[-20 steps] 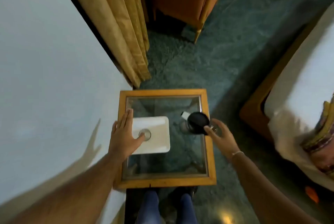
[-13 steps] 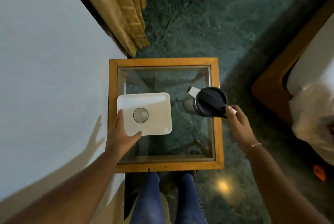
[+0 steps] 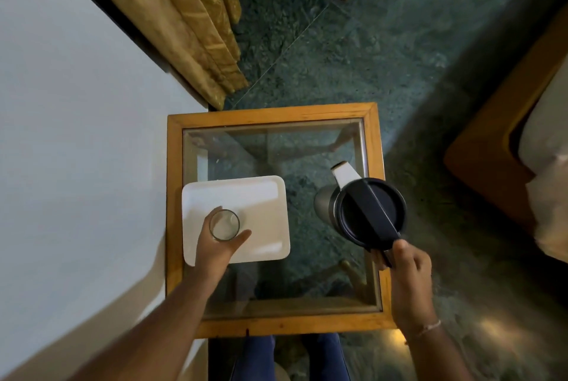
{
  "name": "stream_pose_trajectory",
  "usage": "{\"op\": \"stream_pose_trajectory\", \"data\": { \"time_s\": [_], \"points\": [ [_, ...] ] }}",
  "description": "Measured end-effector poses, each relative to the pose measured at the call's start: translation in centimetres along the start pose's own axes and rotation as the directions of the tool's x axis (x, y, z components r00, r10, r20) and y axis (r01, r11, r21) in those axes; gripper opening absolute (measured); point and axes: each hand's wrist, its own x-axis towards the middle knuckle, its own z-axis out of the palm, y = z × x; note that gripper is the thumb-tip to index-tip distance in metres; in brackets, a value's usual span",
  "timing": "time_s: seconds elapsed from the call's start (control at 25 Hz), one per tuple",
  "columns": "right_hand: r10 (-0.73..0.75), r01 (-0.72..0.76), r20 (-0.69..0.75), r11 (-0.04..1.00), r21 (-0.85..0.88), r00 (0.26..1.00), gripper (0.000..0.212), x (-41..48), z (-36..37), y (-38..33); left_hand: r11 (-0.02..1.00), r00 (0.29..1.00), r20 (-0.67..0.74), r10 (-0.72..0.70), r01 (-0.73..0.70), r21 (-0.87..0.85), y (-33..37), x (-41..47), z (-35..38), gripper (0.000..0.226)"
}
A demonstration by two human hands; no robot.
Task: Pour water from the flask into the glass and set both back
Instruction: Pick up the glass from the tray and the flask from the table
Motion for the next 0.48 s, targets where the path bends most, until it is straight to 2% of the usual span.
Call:
{"op": "stream_pose_trajectory", "data": {
  "time_s": [0.12, 0.16, 0.28, 0.32, 0.48],
  "points": [
    [0.023, -0.002, -0.166, 0.992, 0.126, 0.986, 0.087, 0.1, 1.6, 0.2, 1.0, 1.0, -0.006, -0.001, 0.001, 0.017, 0.5, 0.2, -0.2, 0.07],
    [0.016, 0.019, -0.202, 0.985, 0.171, 0.979, 0.09, 0.5, 2.1, -0.2, 1.0, 1.0, -0.004, 0.001, -0.001, 0.018, 0.7, 0.1, -0.4, 0.069],
    [-0.032, 0.093, -0.25, 0.968, 0.233, 0.968, 0.069, 2.2, 2.6, -1.6, 1.0, 1.0, 0.018, 0.019, -0.02, 0.021, 0.8, -0.3, -0.8, 0.073],
    [-0.053, 0.117, -0.262, 0.965, 0.235, 0.963, 0.069, 2.6, 2.6, -2.1, 0.999, 0.999, 0.026, 0.035, -0.036, 0.028, 0.9, -0.6, -1.0, 0.074],
    [-0.088, 0.148, -0.23, 0.955, 0.258, 0.969, 0.102, 2.5, 1.9, -5.0, 0.99, 0.989, 0.028, 0.142, -0.143, 0.013, 2.8, -2.2, -2.2, 0.075]
  ]
}}
